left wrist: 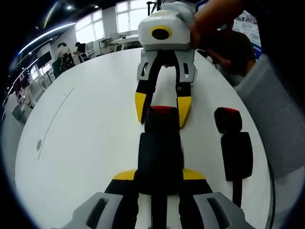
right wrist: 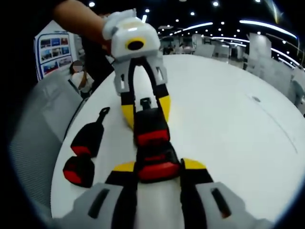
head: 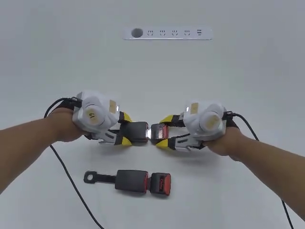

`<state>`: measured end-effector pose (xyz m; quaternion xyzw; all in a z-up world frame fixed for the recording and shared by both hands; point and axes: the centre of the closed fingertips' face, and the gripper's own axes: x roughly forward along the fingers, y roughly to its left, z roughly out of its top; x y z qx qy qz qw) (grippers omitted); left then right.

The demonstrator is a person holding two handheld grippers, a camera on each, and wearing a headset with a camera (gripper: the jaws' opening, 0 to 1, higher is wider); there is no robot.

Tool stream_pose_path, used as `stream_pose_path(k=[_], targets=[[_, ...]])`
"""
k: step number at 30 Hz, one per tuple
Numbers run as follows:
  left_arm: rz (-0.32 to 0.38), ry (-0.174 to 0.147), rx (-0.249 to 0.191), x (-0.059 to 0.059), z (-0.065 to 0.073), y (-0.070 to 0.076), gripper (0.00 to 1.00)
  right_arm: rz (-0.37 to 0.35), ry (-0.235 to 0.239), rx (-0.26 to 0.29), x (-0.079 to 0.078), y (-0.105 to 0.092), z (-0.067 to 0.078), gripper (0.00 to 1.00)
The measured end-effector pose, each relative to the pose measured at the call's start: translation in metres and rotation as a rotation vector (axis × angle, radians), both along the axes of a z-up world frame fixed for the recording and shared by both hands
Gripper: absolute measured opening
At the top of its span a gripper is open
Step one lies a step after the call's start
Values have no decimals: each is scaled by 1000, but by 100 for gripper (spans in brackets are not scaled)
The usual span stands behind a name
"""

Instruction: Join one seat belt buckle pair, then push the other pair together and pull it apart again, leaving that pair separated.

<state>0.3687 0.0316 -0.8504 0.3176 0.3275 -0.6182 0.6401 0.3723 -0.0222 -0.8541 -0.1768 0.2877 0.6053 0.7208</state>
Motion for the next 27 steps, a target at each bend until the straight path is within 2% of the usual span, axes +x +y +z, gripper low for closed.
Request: stream_pose_path(k=[14, 27], targets=[[-19, -2, 9, 2, -2, 1, 33, -3, 15, -78, 2, 3, 0, 34], [-27, -2, 8, 3, -3, 2, 33, 0, 9, -93, 2, 2, -1, 34]])
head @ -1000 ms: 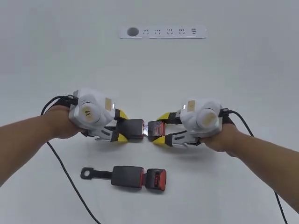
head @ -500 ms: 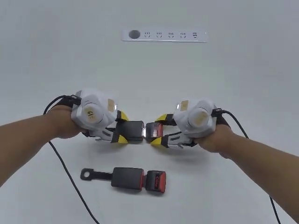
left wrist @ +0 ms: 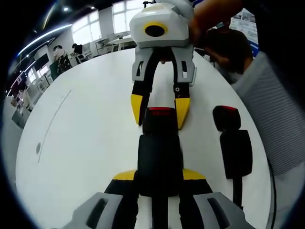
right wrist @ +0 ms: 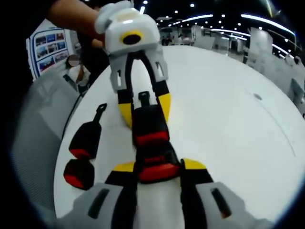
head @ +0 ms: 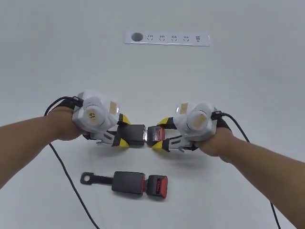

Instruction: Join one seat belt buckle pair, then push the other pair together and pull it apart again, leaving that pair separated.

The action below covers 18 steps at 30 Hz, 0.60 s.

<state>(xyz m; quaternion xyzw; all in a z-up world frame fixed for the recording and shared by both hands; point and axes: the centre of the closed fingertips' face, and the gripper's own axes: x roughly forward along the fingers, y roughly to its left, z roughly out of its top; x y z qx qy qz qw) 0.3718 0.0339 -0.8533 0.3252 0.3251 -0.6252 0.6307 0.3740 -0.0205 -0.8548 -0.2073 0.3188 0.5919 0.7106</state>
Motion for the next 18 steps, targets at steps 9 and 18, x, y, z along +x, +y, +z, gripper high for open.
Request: stream_pose_path(k=[9, 18], targets=[[-22, 2, 7, 1, -2, 2, 33, 12, -9, -13, -1, 0, 0, 34], [-19, 4, 9, 2, -4, 3, 33, 12, -12, -13, -1, 0, 0, 35]])
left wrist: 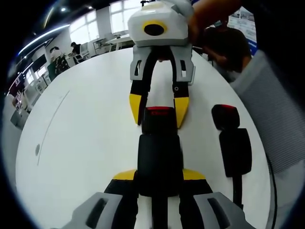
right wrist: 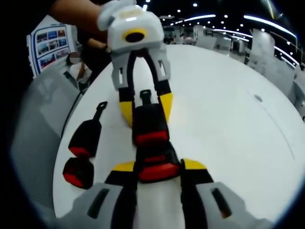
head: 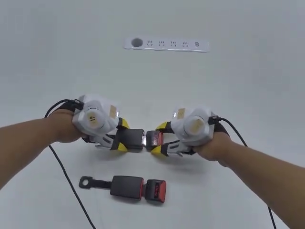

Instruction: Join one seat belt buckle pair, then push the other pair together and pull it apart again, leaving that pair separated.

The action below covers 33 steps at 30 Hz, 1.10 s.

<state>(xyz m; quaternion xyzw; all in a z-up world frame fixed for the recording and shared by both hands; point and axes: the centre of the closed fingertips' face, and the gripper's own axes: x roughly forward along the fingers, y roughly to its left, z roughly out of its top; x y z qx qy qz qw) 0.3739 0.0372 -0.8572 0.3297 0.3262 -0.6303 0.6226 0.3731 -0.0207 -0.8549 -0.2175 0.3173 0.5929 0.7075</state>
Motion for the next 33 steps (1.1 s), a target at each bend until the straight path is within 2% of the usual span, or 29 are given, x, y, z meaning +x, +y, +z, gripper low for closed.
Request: stream_pose_path(k=[6, 14, 16, 18, 22, 26, 28, 33], targets=[[10, 4, -5, -1, 1, 0, 34, 7, -5, 2, 0, -1, 0, 35], [14, 9, -9, -1, 1, 1, 34, 26, -21, -11, 0, -12, 0, 35], [15, 9, -7, -1, 1, 1, 34, 22, -15, -13, 1, -17, -1, 35], [16, 10, -9, -1, 2, 1, 34, 4, 6, 11, 0, -18, 0, 35], [24, 15, -10, -1, 3, 1, 34, 17, -11, -1, -1, -19, 0, 35], [22, 15, -8, -2, 3, 1, 34, -8, -1, 20, -4, -28, 1, 35], [24, 15, -7, -3, 5, 0, 34, 14, -28, 4, -6, -33, 1, 35], [28, 17, -4, -6, 8, -3, 34, 11, -22, 4, -9, -43, 2, 35]])
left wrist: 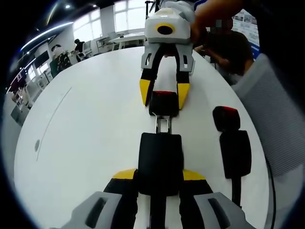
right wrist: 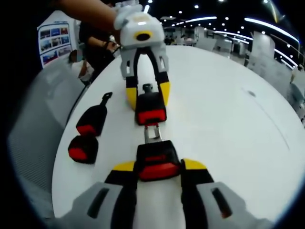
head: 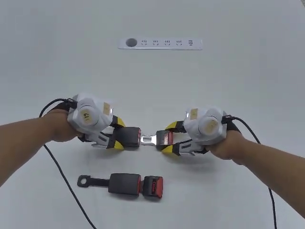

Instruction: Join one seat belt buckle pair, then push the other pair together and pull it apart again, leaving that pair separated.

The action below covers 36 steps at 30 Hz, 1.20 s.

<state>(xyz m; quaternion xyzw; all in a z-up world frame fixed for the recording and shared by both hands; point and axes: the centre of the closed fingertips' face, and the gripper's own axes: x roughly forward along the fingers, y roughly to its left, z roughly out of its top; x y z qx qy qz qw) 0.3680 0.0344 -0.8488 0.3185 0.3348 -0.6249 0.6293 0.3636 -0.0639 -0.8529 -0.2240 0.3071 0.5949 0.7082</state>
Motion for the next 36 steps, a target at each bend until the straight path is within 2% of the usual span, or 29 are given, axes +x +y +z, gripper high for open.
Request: stream_pose_path(k=[4, 18, 36], targets=[[3, 1, 1, -1, 1, -1, 34, 4, -3, 2, 0, -11, 0, 35], [8, 4, 6, -1, 2, -2, 34, -51, 4, -1, 4, -53, 0, 36], [7, 8, 7, -1, 0, -2, 35, -70, -3, -12, 2, -96, -3, 36]])
